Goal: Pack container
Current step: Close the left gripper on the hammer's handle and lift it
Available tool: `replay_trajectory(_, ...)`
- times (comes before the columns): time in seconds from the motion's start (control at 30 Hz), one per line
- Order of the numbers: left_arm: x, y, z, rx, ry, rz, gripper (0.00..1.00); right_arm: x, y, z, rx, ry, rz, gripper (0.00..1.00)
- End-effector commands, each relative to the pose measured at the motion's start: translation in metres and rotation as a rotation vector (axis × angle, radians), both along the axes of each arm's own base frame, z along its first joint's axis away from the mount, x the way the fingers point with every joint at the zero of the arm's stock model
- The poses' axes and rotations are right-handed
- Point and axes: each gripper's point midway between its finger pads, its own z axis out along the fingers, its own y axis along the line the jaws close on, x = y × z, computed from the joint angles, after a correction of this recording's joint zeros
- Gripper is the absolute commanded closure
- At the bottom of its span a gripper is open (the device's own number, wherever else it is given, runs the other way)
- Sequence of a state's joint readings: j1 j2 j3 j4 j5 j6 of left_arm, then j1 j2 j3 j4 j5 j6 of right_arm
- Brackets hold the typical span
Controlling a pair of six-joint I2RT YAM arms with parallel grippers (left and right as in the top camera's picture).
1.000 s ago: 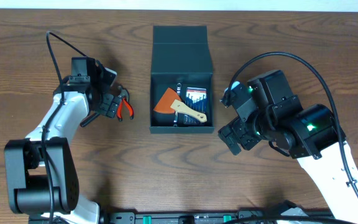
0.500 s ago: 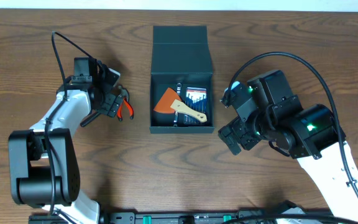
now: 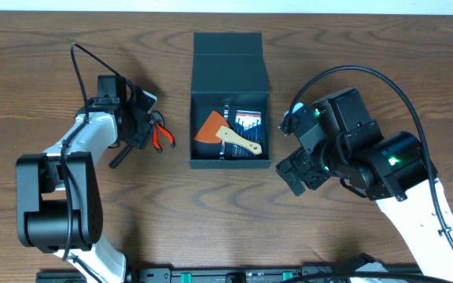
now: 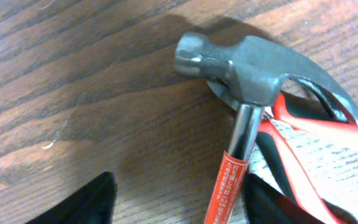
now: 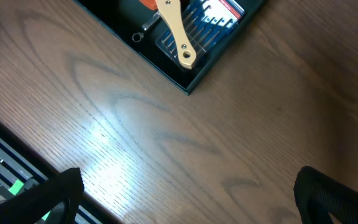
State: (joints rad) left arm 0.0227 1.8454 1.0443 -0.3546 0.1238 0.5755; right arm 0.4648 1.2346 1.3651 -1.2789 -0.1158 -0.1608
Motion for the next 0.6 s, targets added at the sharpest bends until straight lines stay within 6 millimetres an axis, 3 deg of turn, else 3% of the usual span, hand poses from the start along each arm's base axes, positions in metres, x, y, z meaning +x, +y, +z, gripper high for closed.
replay_trajectory(0.0,0.0031,-0.0032,-0.0040,-0.016,0.009,-0.010,0.46,0.0011,-0.0024,0.0016,0.007,-0.001,-0.023,0.01)
replay_trajectory(0.33,0.0031,-0.0091,-0.0034,-0.049,0.008,-0.020,0.60,0.0010,-0.0024,0.0015,0.007,-0.001,-0.023,0.01)
replay_trajectory(0.57,0.0021,-0.0093,-0.0038,-0.049,0.012,-0.021,0.79,0.0011,-0.0024,0.0016,0.007,-0.001,-0.023,0.01)
